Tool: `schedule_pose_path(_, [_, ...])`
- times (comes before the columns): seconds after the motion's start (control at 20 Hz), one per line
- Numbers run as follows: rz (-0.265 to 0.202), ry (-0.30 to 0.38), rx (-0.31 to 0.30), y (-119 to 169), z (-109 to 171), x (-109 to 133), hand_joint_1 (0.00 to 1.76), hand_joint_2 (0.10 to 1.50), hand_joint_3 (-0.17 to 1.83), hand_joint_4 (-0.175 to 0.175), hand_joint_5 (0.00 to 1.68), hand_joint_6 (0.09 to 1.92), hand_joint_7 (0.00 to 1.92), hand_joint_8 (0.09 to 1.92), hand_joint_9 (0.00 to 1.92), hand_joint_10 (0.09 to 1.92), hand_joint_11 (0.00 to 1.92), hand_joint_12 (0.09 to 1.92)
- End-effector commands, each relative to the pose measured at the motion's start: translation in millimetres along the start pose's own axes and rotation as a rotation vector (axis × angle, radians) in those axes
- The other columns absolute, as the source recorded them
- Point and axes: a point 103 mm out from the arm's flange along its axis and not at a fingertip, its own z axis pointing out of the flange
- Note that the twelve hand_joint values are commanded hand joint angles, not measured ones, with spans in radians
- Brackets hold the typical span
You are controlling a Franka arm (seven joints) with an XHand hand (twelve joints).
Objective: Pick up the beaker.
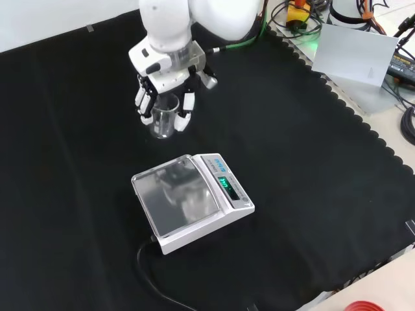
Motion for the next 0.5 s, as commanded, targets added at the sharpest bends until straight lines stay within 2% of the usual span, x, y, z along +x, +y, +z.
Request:
schedule_pose_path(0.05, [-0.034,0.003,-0.026,4.9,-26.2,20.0,1.19,0.71,0.5,-0.025,1.35,0.46,1.19,0.88,1.55,0.28,1.6,0.6])
schedule_pose_path(0.5, [-0.1,0.006,-0.011,15.9,-21.7,69.0,1.19,0.7,0.52,-0.025,1.36,0.46,1.2,0.89,1.56,0.28,1.61,0.58])
